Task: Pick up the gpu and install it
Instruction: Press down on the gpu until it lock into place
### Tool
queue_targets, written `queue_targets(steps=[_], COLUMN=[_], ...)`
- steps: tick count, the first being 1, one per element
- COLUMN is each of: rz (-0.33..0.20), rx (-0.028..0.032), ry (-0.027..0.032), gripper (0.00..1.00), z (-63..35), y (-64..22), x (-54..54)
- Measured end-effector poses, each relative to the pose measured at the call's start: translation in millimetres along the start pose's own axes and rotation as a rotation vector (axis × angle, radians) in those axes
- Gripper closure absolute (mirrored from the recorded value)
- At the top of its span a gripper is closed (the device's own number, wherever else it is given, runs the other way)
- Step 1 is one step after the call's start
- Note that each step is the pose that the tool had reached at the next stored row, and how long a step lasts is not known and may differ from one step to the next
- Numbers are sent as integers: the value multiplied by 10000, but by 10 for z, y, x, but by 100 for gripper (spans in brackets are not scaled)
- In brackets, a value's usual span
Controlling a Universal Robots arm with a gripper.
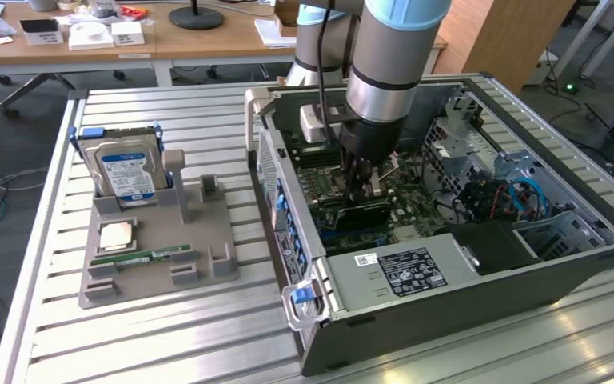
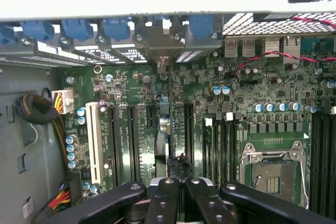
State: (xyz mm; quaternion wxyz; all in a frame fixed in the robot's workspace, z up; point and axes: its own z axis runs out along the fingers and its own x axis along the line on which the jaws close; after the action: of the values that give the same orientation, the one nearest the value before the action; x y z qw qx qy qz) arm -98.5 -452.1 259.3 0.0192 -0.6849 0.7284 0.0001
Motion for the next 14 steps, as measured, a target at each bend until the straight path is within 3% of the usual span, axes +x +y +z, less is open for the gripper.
queue_targets(steps=[14], rz=[0], rx=[6], ry=[-17], gripper=[89], z=[7], y=[-2], x=[-3])
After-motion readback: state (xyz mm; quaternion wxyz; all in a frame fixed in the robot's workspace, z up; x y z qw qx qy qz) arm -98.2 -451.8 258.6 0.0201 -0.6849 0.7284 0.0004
